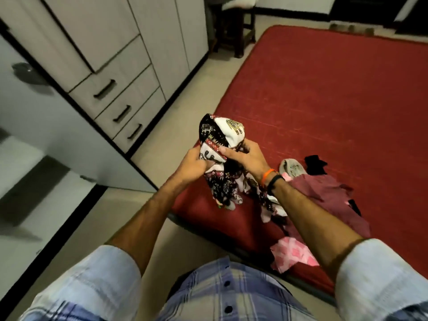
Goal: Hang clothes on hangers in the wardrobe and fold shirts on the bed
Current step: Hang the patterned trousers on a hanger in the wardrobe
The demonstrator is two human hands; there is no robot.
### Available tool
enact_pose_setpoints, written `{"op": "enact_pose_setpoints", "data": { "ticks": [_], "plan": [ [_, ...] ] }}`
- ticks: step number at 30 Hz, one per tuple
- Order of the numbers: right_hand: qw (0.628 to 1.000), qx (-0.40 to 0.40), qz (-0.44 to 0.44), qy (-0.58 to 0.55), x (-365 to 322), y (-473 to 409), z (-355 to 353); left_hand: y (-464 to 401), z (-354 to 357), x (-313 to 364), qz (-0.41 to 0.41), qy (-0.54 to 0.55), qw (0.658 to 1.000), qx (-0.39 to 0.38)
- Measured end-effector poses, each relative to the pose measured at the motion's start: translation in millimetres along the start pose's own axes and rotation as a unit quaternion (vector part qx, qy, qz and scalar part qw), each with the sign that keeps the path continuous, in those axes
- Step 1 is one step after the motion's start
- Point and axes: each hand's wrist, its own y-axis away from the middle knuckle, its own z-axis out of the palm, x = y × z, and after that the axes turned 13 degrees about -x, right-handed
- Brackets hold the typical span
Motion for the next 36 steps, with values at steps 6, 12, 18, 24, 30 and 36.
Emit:
{"op": "enact_pose_setpoints", "data": {
  "ticks": [6,12,18,24,30,36],
  "plan": [
    [0.990,-0.123,0.039,0.050,0,-42,81,42,-87,-11,-0.002,0.119,0.988,0.097],
    [0.988,-0.147,0.028,0.049,-3,-76,172,89,-156,-43,-0.005,0.192,0.968,0.164],
    [0.984,-0.166,0.051,-0.046,-9,-110,246,142,-198,-78,-0.050,0.228,0.954,0.187],
    [0.965,-0.246,0.067,-0.067,-26,-144,296,173,-221,-95,-0.082,0.213,0.940,0.255],
    [0.937,-0.335,0.095,-0.009,-38,-166,323,182,-238,-94,-0.030,0.282,0.880,0.381],
    [0.926,-0.360,0.082,0.079,-53,-175,337,182,-251,-73,0.027,0.354,0.812,0.463]
  ]
}}
